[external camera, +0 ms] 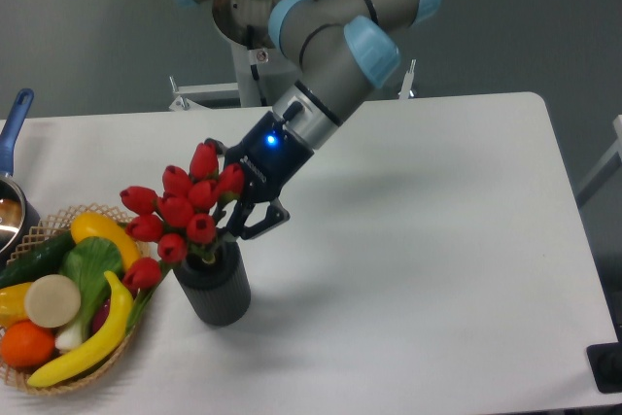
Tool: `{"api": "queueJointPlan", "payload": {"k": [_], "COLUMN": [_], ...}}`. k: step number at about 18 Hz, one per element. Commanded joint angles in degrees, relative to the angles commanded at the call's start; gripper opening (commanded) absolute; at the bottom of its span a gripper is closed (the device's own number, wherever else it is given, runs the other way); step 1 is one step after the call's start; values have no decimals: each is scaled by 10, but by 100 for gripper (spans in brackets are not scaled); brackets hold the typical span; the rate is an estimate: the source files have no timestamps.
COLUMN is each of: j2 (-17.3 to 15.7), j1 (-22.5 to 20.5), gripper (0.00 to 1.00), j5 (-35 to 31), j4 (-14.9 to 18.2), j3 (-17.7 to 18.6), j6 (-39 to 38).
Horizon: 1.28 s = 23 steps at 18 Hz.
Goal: Pick up the flowers from the vase
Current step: 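Lift the gripped tulips upward out of the black vase, then carry the tulip bunch up and away from the vase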
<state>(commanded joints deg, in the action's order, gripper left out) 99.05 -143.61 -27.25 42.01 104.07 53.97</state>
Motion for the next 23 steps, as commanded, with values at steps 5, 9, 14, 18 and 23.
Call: {"api": "queueJointPlan", "payload": {"k": [5, 9, 14, 18, 23], "j2": [-1, -9, -36, -40, -39], "j1": [0, -2, -21, -59, -99], "gripper": [55, 54, 54, 54, 54], "j5": [2, 2, 10, 12, 13], "j4": [0, 0, -1, -1, -1], "j3": [-47, -72, -84, -109, -118], "j6": [-66, -100, -137, -183, -196]}}
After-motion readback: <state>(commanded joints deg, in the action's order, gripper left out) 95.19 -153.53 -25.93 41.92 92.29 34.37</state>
